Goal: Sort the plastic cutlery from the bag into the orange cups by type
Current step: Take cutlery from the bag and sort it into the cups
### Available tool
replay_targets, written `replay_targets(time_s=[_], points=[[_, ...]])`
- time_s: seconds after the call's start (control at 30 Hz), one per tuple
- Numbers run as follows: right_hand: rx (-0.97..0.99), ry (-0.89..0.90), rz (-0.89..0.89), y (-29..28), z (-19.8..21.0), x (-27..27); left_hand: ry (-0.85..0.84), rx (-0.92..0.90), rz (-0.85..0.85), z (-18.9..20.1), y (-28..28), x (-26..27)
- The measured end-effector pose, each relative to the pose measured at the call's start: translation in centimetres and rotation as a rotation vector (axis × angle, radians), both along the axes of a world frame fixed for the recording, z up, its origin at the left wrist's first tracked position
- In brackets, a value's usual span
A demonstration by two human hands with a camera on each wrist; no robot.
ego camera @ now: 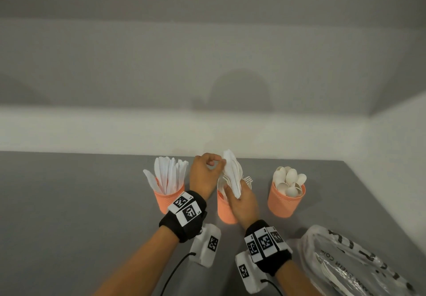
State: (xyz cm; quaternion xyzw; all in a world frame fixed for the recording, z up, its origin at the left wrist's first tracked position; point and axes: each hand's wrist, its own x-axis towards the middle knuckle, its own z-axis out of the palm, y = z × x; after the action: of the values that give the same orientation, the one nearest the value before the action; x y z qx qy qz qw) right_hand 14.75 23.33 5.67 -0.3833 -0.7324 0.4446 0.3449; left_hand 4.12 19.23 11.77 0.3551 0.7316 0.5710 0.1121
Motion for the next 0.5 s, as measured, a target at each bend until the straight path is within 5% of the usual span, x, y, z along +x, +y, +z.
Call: replay_targets(time_s=[0.37,0.5], points=[[-0.110,0.033,0.096,0.5,-1.2,-0.4,-0.008,-0.099,-0.015,0.5,0.6,0.3],[-0.224,0.120,0.128,0.5,-1.5,0.0,-0.300,-0.010,-0.036,0.6,0.9,-0.7]])
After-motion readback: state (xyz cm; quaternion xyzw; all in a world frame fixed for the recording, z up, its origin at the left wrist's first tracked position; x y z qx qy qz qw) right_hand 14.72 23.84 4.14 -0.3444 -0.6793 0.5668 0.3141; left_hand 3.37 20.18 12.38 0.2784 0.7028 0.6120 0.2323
